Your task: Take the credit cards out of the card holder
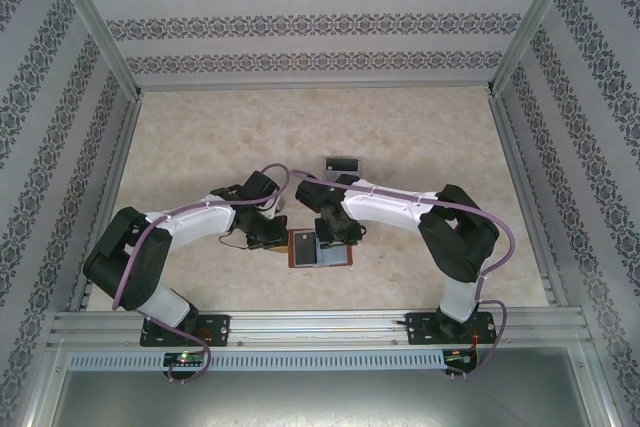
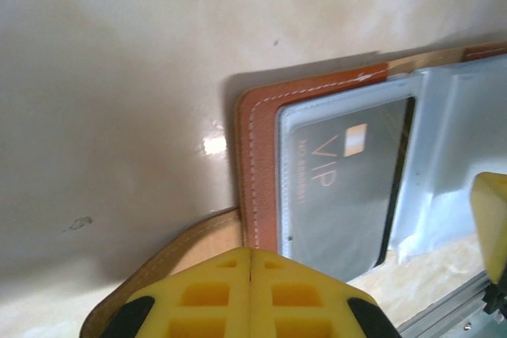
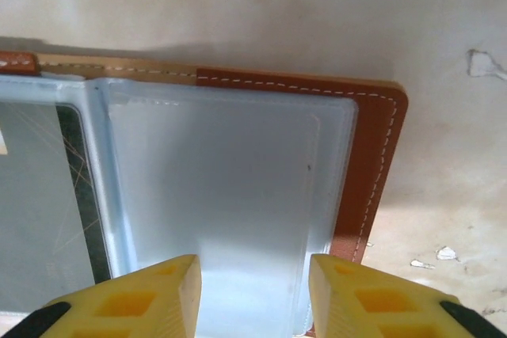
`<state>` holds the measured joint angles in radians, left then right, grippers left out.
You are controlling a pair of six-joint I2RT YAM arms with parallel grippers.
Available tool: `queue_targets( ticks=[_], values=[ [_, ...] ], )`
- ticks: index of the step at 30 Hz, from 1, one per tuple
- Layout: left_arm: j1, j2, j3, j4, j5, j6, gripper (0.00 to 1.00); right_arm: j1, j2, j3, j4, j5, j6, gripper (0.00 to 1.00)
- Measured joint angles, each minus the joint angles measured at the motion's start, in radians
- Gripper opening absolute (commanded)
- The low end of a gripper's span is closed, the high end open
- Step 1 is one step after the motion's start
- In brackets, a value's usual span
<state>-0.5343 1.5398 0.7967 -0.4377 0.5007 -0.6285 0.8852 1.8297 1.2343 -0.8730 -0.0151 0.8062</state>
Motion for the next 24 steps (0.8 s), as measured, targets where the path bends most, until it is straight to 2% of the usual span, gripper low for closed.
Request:
queue_targets(
  ticks=[13, 24],
  values=[
    [-0.001, 0.001, 0.064, -0.021, 0.0, -0.003, 0.04, -0.013, -0.023, -0.027, 0.0, 0.027, -0.014, 0.54],
    [-0.03, 0.061, 0.127, -0.026, 0.0, -0.005, 0.04, -0.02, -0.029, -0.074, 0.016, 0.029, -0.028, 0.54]
  ],
)
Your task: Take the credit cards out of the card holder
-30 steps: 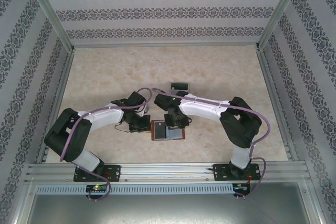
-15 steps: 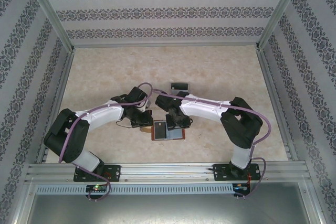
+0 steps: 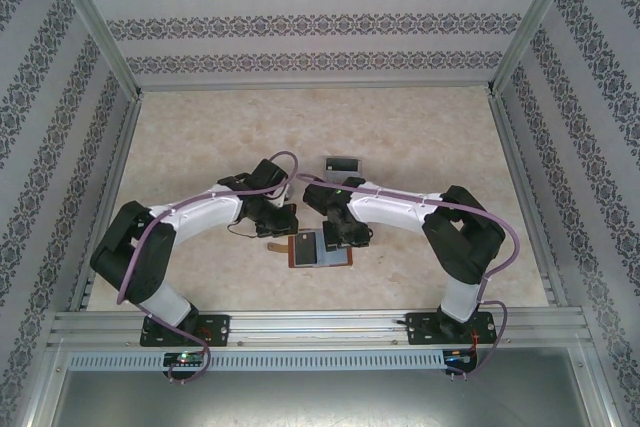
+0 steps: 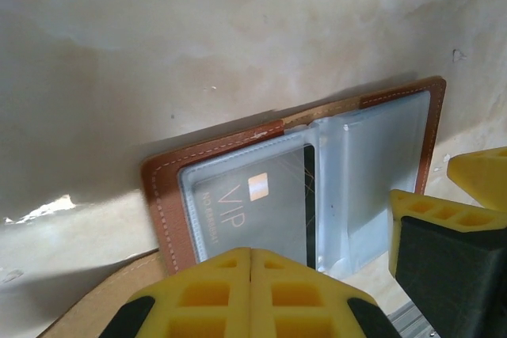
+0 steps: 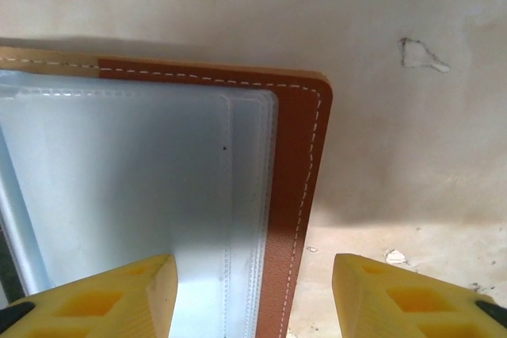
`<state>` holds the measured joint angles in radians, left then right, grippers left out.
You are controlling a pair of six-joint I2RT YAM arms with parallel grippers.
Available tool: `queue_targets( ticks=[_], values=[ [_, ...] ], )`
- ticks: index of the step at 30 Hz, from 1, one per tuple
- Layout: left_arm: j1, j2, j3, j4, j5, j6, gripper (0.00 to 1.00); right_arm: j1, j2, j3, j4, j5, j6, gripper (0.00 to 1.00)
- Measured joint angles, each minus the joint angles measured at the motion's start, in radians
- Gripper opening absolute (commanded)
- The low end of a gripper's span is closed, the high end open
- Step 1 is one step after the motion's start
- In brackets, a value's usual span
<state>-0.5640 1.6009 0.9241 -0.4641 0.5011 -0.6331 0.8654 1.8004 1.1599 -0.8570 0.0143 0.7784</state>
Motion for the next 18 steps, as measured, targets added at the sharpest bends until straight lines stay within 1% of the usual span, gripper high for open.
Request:
queue_targets(
  ticks=[6, 18],
  values=[
    [-0.024, 0.039, 0.008, 0.0, 0.0, -0.003, 0.04, 0.0, 0.0, -0.005, 0.005, 0.0, 0.0, 0.54],
    [-0.026, 0.061, 0.011, 0.001, -0.004, -0.003, 0.04, 0.0, -0.048, 0.003, 0.013, -0.005, 0.0, 0.53]
  ],
)
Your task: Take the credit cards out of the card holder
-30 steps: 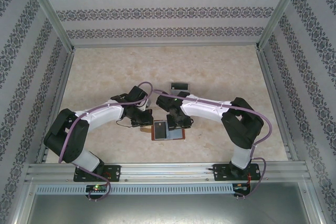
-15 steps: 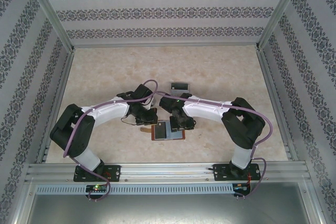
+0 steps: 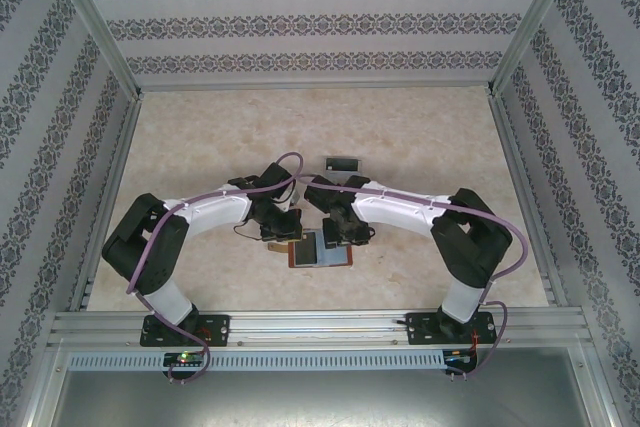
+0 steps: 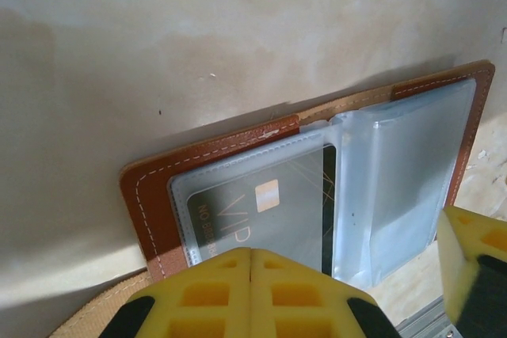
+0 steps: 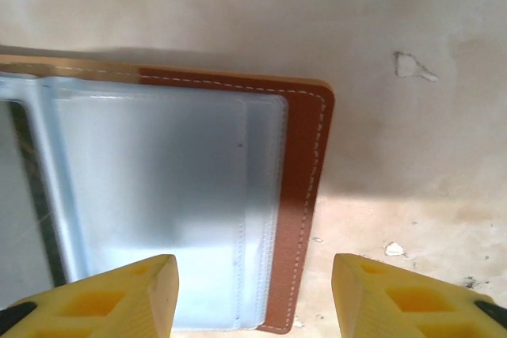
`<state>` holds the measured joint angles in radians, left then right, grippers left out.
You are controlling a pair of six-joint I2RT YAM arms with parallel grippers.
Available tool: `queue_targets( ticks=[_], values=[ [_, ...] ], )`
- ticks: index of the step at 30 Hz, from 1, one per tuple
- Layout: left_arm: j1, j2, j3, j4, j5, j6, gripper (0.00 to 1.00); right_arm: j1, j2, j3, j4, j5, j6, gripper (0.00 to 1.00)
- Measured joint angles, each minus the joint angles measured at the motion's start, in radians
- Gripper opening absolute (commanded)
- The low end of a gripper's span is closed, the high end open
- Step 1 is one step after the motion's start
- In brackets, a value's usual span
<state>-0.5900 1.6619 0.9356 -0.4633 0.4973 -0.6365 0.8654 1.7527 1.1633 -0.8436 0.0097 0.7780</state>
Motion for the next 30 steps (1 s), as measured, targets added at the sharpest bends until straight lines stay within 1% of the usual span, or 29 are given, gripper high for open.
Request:
queue_targets(
  ticks=[11, 20, 25, 30],
  values=[
    [0.0, 0.0, -0.034, 0.004, -0.002, -0.004, 0.04, -0.006, -0.047, 0.005, 0.089, -0.075, 0.0, 0.51],
    [0.0, 0.0, -0.055, 0.023, -0.003, -0.018, 0.04, -0.03, -0.058, -0.027, 0.245, -0.226, 0.031, 0.38],
    [0.0, 0.0, -0.059, 0.039, 0.0, -0.023, 0.04, -0.032, -0.055, -0.056, 0.349, -0.304, 0.063, 0.28],
    [0.0, 0.0, -0.061, 0.043, 0.001, -0.023, 0.03, -0.032, -0.031, -0.079, 0.411, -0.348, 0.09, 0.24]
  ],
)
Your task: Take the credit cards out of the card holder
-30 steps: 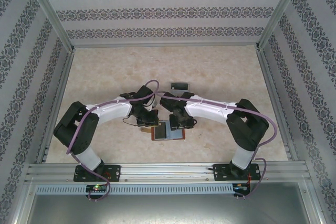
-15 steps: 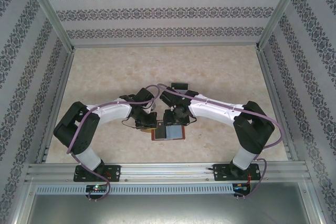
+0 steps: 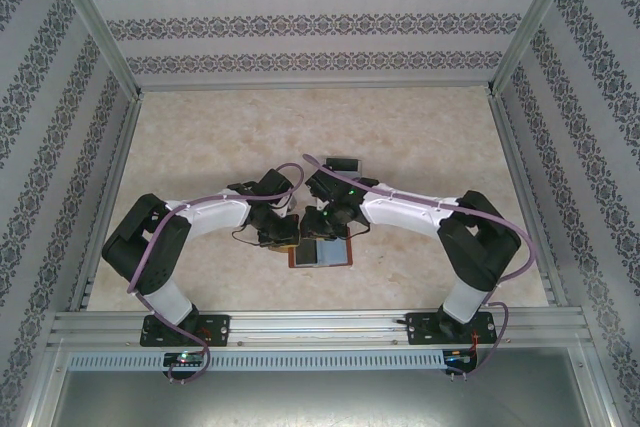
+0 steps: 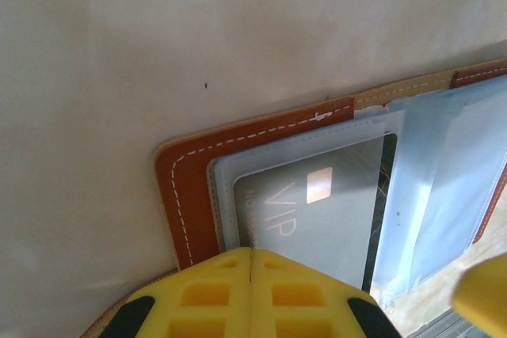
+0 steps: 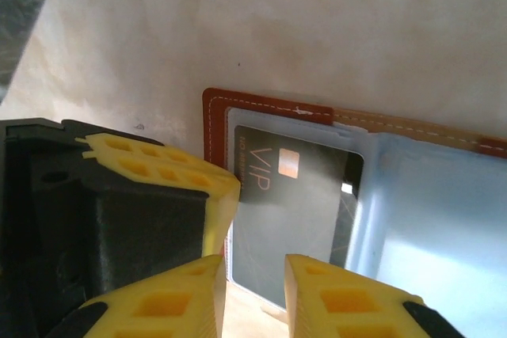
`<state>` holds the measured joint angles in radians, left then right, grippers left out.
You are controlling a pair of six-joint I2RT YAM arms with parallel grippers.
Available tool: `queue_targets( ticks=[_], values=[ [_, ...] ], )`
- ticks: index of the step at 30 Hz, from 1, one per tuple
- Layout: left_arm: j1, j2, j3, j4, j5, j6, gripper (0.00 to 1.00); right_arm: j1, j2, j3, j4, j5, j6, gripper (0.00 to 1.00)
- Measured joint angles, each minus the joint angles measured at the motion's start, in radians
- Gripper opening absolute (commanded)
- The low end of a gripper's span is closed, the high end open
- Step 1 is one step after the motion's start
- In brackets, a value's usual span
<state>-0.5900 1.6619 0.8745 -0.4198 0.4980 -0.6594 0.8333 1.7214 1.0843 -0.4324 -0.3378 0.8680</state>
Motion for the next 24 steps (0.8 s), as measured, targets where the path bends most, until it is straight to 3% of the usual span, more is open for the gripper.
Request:
queue_targets(
  ticks=[10, 24],
  values=[
    [0.0, 0.0, -0.009, 0.019, 0.011, 0.0, 0.03, 0.0, 0.037, -0.009, 0.048, -0.028, 0.02, 0.2],
    [0.0, 0.0, -0.009, 0.018, 0.011, 0.0, 0.03, -0.007, 0.071, -0.035, 0.034, -0.011, 0.02, 0.29]
  ],
)
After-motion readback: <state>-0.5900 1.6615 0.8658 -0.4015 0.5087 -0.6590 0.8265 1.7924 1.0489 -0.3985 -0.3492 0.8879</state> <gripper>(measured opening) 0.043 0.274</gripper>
